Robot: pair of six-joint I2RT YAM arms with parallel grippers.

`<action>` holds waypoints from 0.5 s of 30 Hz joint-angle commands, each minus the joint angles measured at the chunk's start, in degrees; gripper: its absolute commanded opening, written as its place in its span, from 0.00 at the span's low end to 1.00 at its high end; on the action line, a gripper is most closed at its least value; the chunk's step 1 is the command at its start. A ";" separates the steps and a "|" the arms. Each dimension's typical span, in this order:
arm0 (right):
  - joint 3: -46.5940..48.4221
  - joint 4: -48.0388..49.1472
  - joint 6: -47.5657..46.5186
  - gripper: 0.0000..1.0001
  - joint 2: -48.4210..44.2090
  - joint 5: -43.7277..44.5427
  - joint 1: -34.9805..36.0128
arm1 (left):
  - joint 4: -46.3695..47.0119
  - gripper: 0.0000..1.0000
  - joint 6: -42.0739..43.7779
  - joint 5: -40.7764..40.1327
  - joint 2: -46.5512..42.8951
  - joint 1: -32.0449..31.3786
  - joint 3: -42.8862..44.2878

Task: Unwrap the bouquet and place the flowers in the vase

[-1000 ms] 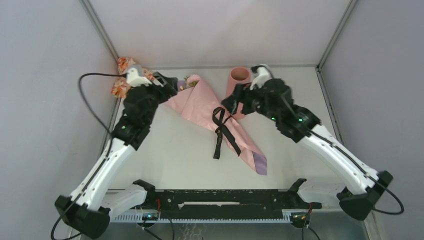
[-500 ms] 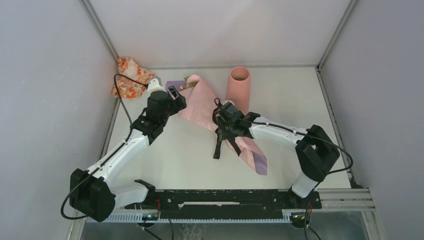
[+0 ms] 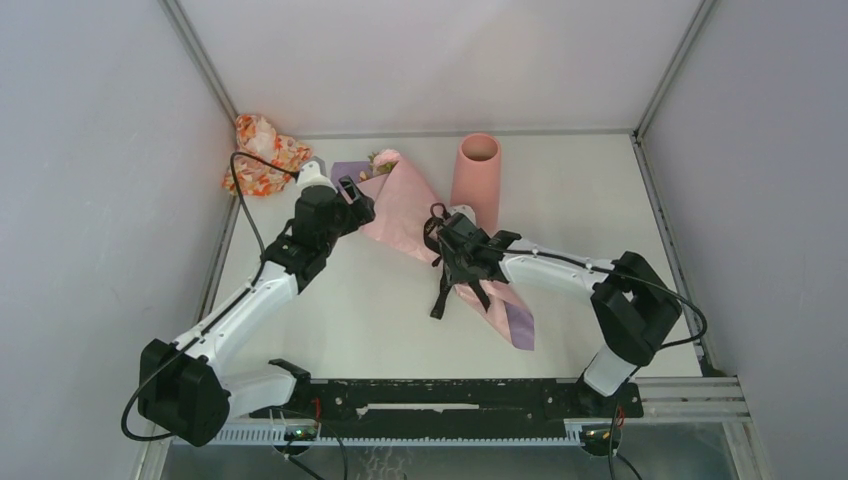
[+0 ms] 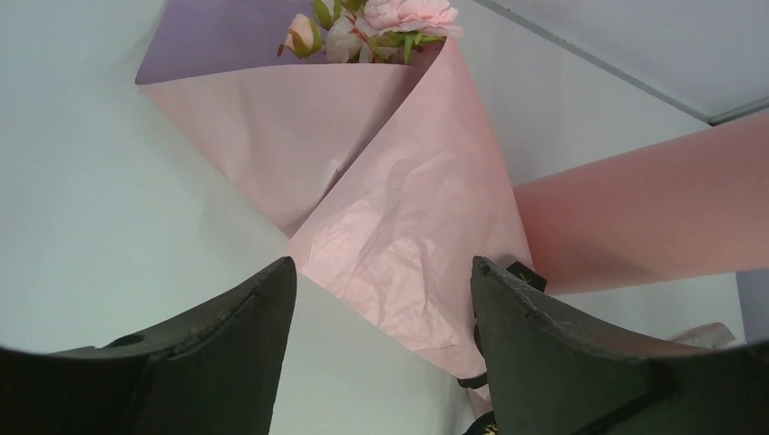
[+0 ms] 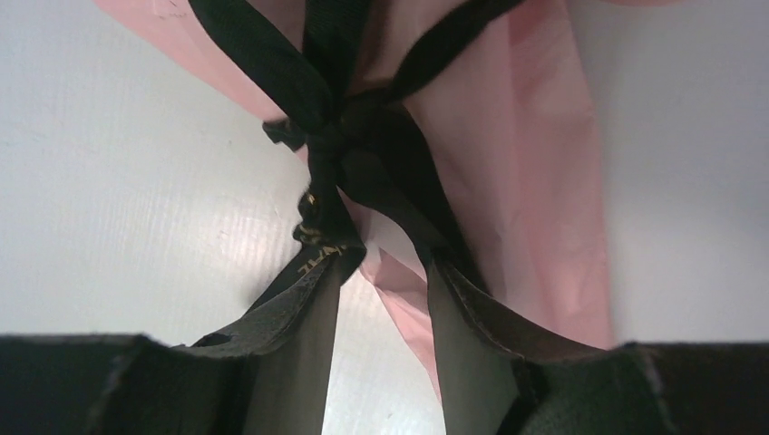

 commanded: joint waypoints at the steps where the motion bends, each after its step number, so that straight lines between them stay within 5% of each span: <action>1: -1.63 -0.87 1.17 0.50 -5.42 4.19 1.24 | 2.70 0.75 -1.04 1.44 -0.98 -0.16 -0.56; 15: -6.70 -3.34 3.65 0.49 -10.18 9.30 2.84 | 3.18 0.74 -1.74 2.64 -0.08 -0.85 -0.74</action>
